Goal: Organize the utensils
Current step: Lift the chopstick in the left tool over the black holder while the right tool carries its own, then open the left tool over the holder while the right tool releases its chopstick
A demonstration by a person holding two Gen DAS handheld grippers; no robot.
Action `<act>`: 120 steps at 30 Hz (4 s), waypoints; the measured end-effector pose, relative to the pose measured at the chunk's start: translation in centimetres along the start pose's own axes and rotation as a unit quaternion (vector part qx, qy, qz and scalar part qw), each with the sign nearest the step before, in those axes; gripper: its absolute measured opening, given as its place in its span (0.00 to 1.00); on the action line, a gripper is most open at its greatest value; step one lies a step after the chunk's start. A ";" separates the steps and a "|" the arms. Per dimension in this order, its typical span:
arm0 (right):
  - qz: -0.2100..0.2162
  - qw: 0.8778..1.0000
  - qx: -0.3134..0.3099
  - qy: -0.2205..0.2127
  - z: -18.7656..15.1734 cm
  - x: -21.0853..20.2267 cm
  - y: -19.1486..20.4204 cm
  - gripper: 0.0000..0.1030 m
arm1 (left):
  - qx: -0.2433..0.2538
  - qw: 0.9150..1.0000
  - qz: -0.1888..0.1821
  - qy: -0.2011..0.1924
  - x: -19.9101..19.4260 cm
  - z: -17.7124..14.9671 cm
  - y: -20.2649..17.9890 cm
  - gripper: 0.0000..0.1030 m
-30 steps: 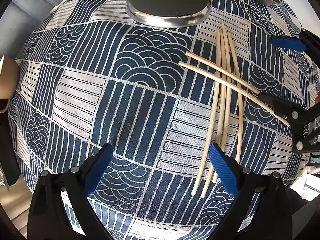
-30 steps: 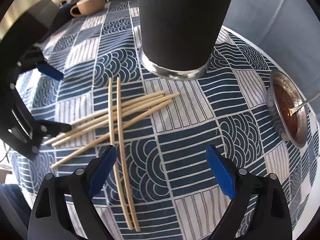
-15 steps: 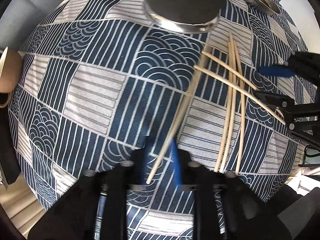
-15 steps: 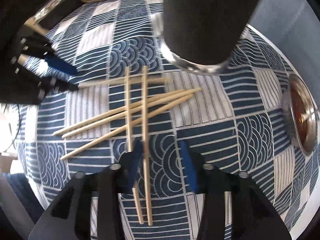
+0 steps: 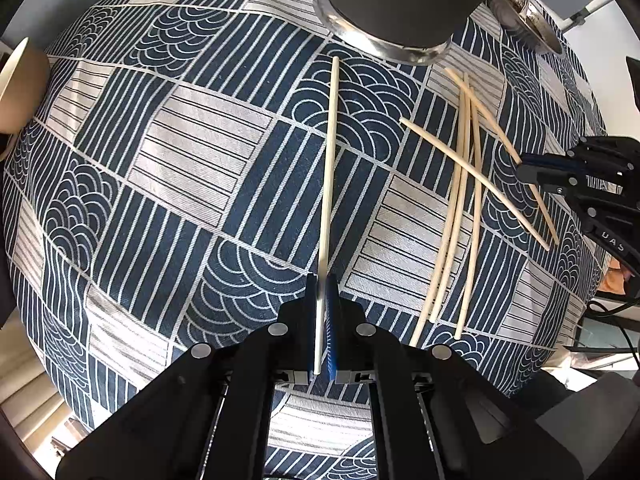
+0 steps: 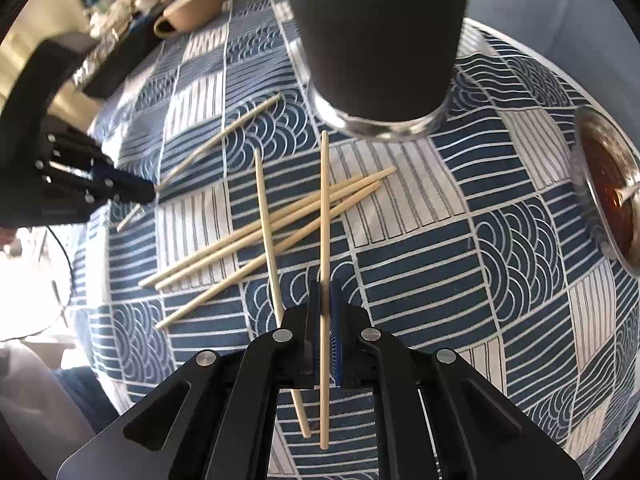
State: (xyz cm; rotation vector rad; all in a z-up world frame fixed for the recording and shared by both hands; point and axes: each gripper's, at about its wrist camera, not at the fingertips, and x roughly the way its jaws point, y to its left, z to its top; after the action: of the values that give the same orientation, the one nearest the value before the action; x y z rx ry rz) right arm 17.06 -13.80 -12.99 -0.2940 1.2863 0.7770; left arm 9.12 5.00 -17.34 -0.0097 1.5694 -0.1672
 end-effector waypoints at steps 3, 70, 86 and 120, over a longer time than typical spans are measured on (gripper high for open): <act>0.014 1.000 0.016 -0.011 -0.4 -0.6 -0.2 0.04 | -0.003 1.000 -0.009 -0.005 -1.2 -0.2 0.4 0.04; 0.069 0.929 0.036 -0.363 7.7 -18.0 -3.2 0.05 | 0.008 0.973 -0.049 -0.226 -20.8 11.8 -3.8 0.04; 0.092 0.911 0.041 -0.401 11.1 -17.0 -4.3 0.05 | 0.030 0.960 -0.085 -0.264 -18.0 15.4 -5.2 0.04; 0.095 0.885 0.095 -0.446 12.0 -13.4 -6.2 0.06 | 0.024 0.938 -0.106 -0.328 -14.4 13.3 -4.7 0.05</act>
State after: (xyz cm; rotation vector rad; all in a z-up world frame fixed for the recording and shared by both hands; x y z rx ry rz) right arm 29.11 -15.73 1.66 0.3397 0.5005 0.8007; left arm 21.94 0.66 -2.45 -0.1805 0.8916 -0.3342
